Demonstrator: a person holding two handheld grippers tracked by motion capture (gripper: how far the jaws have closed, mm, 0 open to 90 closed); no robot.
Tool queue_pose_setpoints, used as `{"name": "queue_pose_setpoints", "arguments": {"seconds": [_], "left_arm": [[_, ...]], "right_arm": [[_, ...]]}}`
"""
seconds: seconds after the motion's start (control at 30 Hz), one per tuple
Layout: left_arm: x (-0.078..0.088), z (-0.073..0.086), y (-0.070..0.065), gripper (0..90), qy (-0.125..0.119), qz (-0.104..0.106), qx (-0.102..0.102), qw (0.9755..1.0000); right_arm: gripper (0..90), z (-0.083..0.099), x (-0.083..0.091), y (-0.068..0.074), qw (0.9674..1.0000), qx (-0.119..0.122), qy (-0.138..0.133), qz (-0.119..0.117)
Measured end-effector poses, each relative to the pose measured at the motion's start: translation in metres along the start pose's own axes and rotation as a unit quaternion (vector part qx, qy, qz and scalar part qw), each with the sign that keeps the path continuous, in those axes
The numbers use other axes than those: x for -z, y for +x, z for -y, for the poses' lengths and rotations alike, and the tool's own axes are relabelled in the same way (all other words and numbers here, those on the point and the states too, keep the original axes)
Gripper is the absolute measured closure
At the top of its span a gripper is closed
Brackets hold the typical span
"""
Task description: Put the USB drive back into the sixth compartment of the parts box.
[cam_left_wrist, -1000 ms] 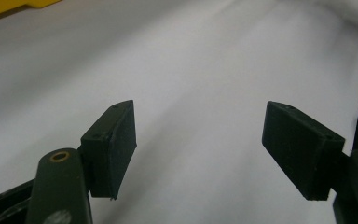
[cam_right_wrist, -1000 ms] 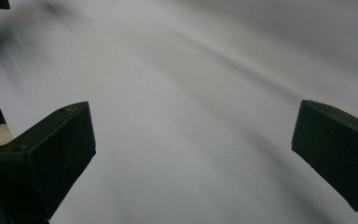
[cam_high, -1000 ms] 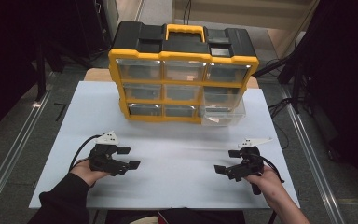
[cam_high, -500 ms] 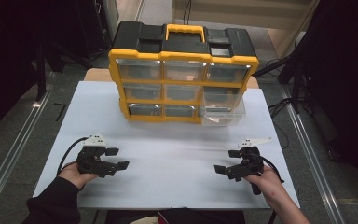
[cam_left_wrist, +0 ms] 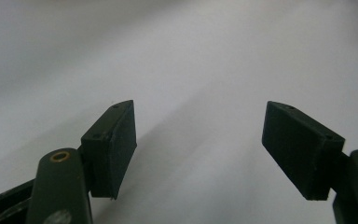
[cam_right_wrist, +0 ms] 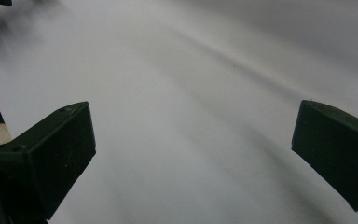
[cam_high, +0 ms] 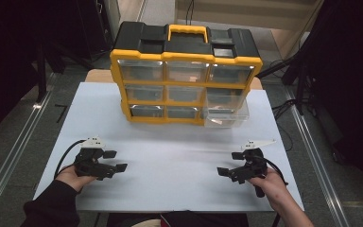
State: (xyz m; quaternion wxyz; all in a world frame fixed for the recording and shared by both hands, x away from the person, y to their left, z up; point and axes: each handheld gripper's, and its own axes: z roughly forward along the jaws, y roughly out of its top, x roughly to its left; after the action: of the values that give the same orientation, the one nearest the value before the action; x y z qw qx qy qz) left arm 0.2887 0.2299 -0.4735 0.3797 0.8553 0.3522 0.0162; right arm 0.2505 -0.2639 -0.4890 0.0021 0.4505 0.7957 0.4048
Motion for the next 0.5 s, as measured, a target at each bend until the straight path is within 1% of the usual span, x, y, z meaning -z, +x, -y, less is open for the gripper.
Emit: {"name": "queue_pose_setpoints", "arguments": {"seconds": [0.5], "left_arm": [[-0.0001,0.0000,-0.0001,27.0,0.003,0.002,-0.003,1.0000]], "right_arm": [[0.0,0.0000,0.0000,0.0002,1.0000,0.002,0.000,0.000]]}}
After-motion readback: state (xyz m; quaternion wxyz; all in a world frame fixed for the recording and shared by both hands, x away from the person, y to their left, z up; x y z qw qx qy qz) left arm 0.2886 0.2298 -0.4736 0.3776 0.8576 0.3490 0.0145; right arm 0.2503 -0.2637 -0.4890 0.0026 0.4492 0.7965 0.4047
